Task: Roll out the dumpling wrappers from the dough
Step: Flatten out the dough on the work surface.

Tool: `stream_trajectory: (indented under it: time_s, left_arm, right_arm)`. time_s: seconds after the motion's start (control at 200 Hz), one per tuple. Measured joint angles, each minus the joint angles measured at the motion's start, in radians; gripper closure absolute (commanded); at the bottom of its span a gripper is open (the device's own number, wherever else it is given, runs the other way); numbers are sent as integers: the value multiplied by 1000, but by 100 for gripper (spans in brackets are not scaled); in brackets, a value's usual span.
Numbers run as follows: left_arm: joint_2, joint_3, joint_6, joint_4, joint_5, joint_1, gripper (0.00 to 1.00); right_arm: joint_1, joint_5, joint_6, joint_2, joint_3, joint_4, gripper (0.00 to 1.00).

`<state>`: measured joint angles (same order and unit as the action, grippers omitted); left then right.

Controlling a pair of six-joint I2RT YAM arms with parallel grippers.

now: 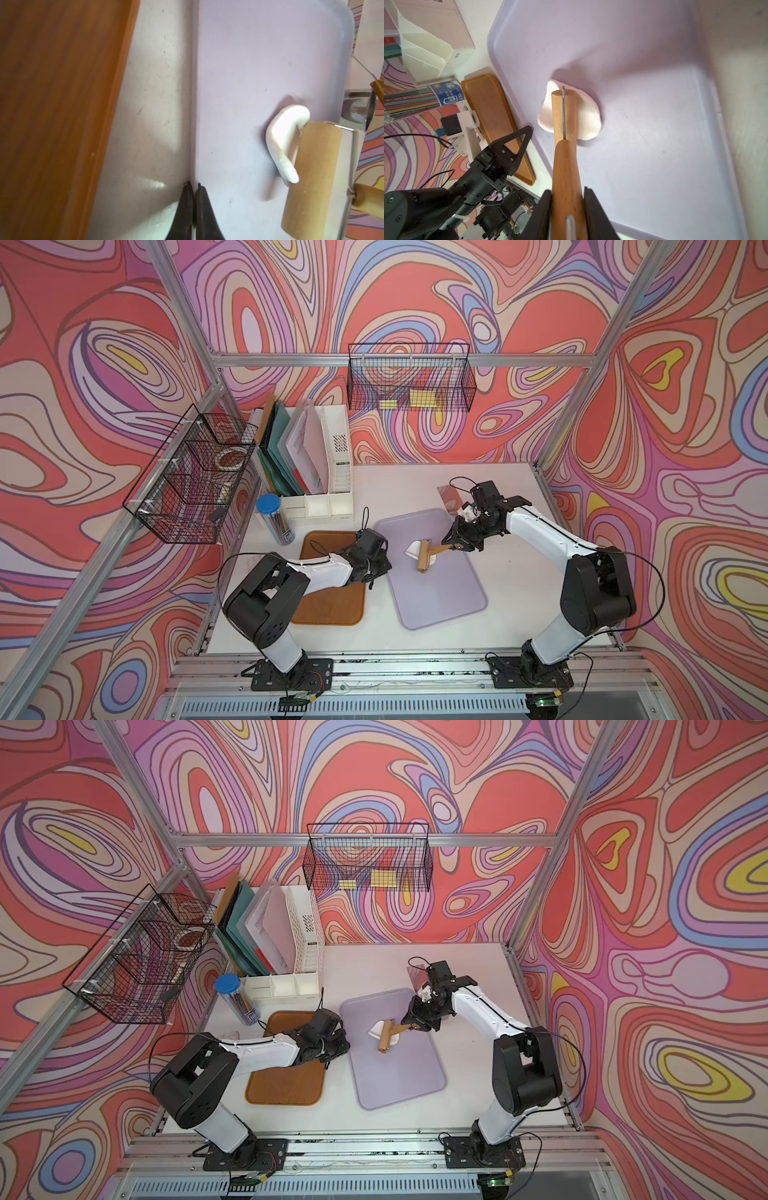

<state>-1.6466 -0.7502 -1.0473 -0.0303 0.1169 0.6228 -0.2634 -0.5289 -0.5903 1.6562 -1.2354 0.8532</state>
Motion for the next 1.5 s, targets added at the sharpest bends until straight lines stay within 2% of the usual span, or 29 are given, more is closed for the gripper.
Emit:
stream_trajectory:
  time_s: [0.265, 0.987, 1.267, 1.497]
  left_arm:
    - [-4, -4, 3, 2, 0, 5, 100]
    - [-5, -8, 4, 9, -16, 13, 100]
    - [-5, -8, 9, 11, -21, 14, 100]
    - [-4, -8, 11, 11, -31, 18, 100]
  right_arm:
    - [-49, 76, 29, 13, -21, 5, 100]
    - [-131, 84, 2, 107, -95, -46, 100]
    - [-128, 95, 14, 97, -90, -47, 100]
    - [-71, 95, 79, 58, -54, -18, 100]
